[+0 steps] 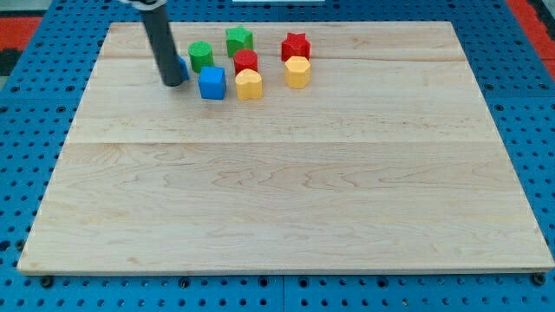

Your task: Move blue triangle slightly up

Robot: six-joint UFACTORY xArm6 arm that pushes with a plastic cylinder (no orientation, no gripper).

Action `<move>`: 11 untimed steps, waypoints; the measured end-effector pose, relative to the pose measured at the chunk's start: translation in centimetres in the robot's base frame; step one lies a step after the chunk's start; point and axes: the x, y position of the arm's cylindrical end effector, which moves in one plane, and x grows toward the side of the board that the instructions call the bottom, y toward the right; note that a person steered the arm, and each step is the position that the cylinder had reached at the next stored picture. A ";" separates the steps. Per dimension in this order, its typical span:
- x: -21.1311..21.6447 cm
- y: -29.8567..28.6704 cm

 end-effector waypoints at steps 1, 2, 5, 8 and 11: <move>-3.0 1.5; -3.9 -0.4; -3.4 -3.0; -3.7 -3.0; -3.7 -2.8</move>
